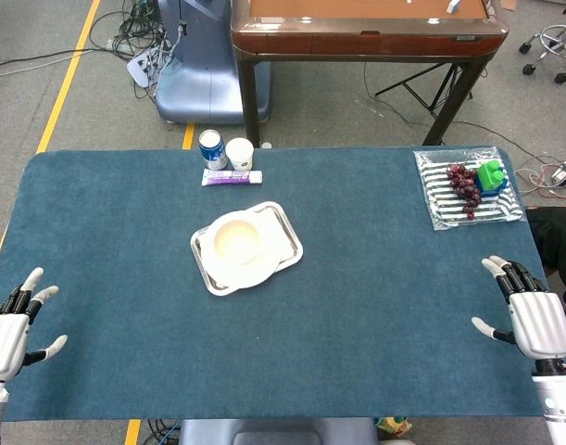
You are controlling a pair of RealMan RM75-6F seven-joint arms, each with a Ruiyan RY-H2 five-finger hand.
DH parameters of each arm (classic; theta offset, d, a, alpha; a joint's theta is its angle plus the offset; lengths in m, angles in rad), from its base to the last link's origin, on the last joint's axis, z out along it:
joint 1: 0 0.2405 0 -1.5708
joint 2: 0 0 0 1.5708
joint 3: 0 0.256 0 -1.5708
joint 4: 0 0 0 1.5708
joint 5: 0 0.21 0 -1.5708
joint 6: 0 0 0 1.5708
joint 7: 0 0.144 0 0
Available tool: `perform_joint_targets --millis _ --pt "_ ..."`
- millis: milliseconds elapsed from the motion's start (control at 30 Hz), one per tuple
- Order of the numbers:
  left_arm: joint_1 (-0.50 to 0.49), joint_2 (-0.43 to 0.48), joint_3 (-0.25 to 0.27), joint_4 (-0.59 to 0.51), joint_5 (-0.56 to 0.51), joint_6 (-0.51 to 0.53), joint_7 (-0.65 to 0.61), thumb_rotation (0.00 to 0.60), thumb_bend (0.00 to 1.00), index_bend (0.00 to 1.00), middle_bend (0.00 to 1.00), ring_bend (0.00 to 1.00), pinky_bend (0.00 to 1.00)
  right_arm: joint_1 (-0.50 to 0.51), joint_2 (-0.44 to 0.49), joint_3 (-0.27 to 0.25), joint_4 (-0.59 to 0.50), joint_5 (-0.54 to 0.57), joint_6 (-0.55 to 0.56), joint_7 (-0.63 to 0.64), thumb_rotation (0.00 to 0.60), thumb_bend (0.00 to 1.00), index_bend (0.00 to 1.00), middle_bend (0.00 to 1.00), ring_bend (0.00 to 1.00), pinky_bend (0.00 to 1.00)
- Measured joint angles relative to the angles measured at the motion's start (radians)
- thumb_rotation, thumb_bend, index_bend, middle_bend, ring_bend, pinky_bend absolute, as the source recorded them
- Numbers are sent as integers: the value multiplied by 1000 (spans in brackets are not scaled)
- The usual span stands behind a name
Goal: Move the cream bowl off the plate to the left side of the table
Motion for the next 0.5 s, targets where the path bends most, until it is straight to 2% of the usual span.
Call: perform_joint_targets --millis 200,367,500 --pt "-2 6 10 -4 17 -5 -25 600 158 228 32 106 309 6 -7 2 2 6 -11 -1 600 0 162 203 151 336" --pt "-4 -8 10 5 16 -4 -1 600 158 229 31 104 263 10 -4 2 3 9 -17 8 600 0 168 206 151 336" --pt "-7 -22 13 11 41 3 -3 600 158 274 32 135 255 2 -1 0 3 5 -3 16 600 0 173 208 151 336"
